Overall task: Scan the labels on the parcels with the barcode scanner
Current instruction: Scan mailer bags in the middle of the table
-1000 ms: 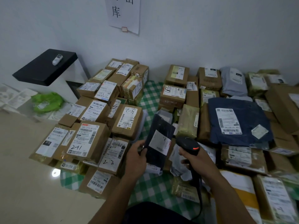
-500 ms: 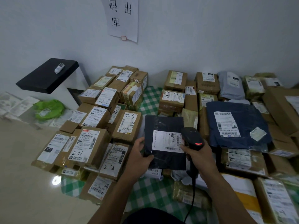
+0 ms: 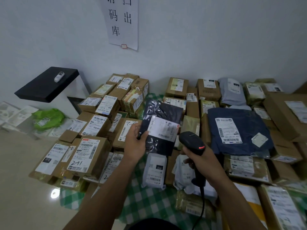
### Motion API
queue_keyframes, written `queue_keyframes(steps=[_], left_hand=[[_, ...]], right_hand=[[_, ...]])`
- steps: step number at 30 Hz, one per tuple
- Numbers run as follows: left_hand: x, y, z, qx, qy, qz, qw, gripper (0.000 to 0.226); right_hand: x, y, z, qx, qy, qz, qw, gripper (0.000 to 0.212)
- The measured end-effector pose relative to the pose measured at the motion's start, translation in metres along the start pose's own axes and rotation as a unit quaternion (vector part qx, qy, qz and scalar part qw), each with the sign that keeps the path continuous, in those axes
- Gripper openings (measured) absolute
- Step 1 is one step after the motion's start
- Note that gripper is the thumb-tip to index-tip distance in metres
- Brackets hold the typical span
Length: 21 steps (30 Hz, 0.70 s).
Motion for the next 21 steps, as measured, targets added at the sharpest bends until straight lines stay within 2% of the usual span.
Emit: queue_keyframes(steps=[6,21], left_hand=[[-0.003,0.002,0.011,-0.001,-0.090,-0.054,0.995,0.025],[-0.002,0.005,0.003,-0.002,-0.126,-0.040,0.991,0.022]], right_hand=[[0.031,0.009,-0.007,0.017,0.082,-0.022,0.996,0.021],[0.035,0.018,-0.010,0.035,0.088,-0.019,0.995,0.022]])
Point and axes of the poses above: each hand's wrist, its own z-axis towards the middle knuckle, its own x-axis out of the palm, y = z × x, the point moved 10 cm from there along z, towards the middle knuckle, and after that the axes turned 7 degrees about z, right-handed, at the moved point
